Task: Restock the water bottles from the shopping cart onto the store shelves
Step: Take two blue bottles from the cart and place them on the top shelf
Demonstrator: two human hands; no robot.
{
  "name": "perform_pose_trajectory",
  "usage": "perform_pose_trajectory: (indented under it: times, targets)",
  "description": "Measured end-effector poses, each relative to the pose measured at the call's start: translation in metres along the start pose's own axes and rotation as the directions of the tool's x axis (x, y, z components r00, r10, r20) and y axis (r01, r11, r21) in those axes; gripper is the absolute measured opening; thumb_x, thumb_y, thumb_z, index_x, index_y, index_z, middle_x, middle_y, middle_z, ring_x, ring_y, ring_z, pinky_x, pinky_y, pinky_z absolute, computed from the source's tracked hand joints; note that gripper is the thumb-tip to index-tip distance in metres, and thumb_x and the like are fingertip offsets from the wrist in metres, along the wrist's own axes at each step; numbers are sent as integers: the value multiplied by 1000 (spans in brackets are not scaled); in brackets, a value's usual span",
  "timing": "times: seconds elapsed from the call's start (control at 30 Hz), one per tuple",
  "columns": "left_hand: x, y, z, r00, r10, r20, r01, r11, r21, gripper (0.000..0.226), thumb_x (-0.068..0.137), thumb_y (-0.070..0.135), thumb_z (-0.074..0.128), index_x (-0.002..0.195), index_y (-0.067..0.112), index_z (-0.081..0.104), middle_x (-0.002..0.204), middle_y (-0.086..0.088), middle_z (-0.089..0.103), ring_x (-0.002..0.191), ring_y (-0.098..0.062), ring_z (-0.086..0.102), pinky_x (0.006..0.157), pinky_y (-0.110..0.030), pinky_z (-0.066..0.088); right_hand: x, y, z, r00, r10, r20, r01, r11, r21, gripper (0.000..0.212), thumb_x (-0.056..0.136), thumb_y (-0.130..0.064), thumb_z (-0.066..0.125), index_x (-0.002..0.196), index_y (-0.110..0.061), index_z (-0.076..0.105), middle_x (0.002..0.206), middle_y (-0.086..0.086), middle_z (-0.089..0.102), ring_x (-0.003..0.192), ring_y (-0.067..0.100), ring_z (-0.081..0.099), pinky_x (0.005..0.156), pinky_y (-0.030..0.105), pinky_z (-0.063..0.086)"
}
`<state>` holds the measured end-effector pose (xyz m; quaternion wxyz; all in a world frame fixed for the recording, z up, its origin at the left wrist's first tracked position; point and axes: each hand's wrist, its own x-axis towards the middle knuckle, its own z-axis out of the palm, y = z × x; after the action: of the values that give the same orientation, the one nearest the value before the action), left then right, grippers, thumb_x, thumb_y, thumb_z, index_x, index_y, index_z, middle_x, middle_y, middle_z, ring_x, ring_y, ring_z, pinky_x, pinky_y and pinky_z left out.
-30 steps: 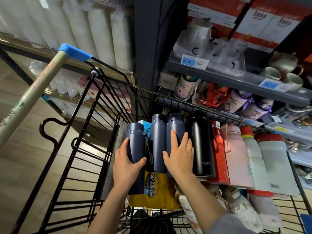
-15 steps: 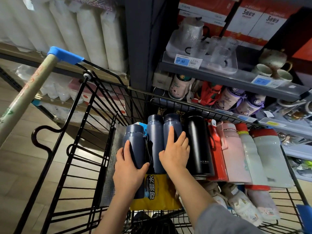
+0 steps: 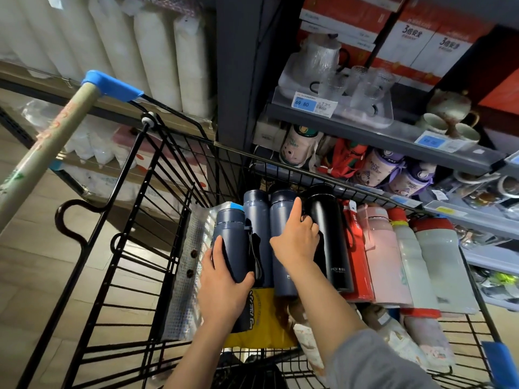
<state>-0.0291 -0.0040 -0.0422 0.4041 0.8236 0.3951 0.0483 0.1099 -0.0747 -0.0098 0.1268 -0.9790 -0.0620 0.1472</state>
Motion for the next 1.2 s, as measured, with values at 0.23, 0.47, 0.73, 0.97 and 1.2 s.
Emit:
perform_pose_trajectory:
  times: [0.23, 0.47, 0.73, 0.97, 1.2]
  targets:
    - [0, -2, 0, 1000, 4, 10, -4, 998, -56, 97, 76, 39, 74, 149, 30, 12, 146, 0, 28, 124, -23, 44, 77, -34, 42, -22, 10, 18, 990, -135, 36, 138, 981, -140, 88, 93, -36, 55, 152, -25, -10, 158, 21, -3, 145, 37, 7, 115, 42, 20]
    - [-1, -7, -4, 1000, 9, 12, -7, 987, -159, 97, 72, 35, 78, 149, 27, 19, 146, 2, 34, 127, -19, 43, 85, -34, 40, -29, 22, 27, 982, -185, -18, 183, 979, -93, 82, 95, -37, 49, 152, -28, -10, 158, 18, -11, 146, 35, 1, 116, 41, 17]
    - [6, -4, -13, 999, -11, -36, 2, 971, -239, 98, 70, 32, 81, 148, 27, 23, 145, -4, 36, 126, -23, 43, 93, -41, 40, -26, 27, 24, 976, -212, -54, 213, 977, 2, 85, 91, -37, 58, 152, -30, -1, 159, 13, 0, 146, 31, 6, 115, 39, 19]
    - [8, -6, -11, 999, -43, -23, 36, 968, -248, 98, 70, 34, 80, 148, 27, 21, 146, -3, 35, 127, -23, 41, 94, -41, 38, -32, 26, 27, 973, -222, -60, 226, 973, 53, 85, 90, -30, 60, 152, -32, 2, 160, 9, -1, 145, 33, 11, 112, 41, 31]
    - [11, -7, -10, 998, -51, -30, 43, 972, -231, 97, 70, 32, 81, 148, 27, 23, 147, -2, 34, 129, -23, 41, 93, -41, 40, -32, 12, 20, 988, -138, 72, 149, 972, -181, 97, 87, -23, 62, 150, -30, -10, 158, 16, -8, 143, 41, 12, 109, 45, 32]
